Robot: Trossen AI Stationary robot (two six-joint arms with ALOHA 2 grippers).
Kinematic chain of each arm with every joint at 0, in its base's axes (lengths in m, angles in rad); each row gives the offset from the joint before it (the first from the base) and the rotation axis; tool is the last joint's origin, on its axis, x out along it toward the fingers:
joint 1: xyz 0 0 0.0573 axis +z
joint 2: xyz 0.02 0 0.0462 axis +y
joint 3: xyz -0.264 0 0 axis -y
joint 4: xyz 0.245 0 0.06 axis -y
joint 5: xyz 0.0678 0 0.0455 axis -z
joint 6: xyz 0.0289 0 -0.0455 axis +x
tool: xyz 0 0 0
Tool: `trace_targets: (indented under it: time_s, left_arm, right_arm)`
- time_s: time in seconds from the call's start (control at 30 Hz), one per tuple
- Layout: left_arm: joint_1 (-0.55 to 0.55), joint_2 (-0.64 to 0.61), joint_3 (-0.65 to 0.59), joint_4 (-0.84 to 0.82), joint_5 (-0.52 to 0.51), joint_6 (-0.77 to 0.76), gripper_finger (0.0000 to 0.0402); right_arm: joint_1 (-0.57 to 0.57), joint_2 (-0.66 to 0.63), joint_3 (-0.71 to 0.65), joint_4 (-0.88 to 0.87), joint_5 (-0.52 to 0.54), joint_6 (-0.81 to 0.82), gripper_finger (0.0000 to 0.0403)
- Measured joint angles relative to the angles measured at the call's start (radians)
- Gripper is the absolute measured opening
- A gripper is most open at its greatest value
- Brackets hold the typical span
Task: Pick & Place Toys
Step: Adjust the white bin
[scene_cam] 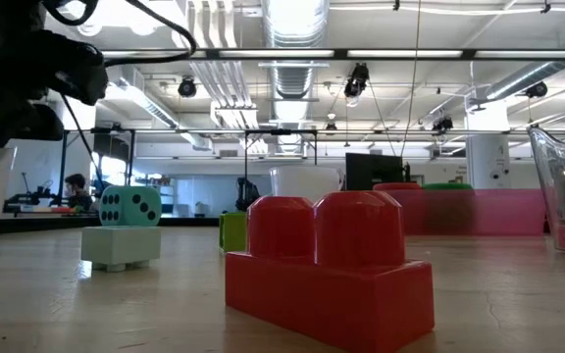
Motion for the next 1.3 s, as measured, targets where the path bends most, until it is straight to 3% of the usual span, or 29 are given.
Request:
trace_targets:
  time_s: [0.23, 0.57, 0.8, 1.1, 1.3]
  left_arm:
    - [0.031, 0.000, 0.000, 0.068, -0.063, -0.004, 0.0002]
    - [0.112, 0.000, 0.002, 0.143, -0.070, 0.081, 0.0001]
    - [0.111, 0.000, 0.002, 0.130, -0.047, 0.223, 0.0000]
    - [0.110, 0.000, 0.002, 0.130, -0.088, 0.259, 0.0002]
    - [0.110, 0.000, 0.002, 0.131, -0.116, 0.272, 0.0025]
  right_arm:
    - [0.000, 0.000, 0.000, -0.002, 0.000, -0.004, 0.0334]
    - [0.000, 0.000, 0.000, -0.006, -0.002, 0.005, 0.0334]
    - [0.000, 0.000, 0.000, -0.006, -0.002, 0.008, 0.0334]
    - [0.000, 0.000, 0.000, -0.017, -0.002, 0.000, 0.0334]
    - [0.000, 0.000, 0.000, -0.020, -0.002, -0.003, 0.0334]
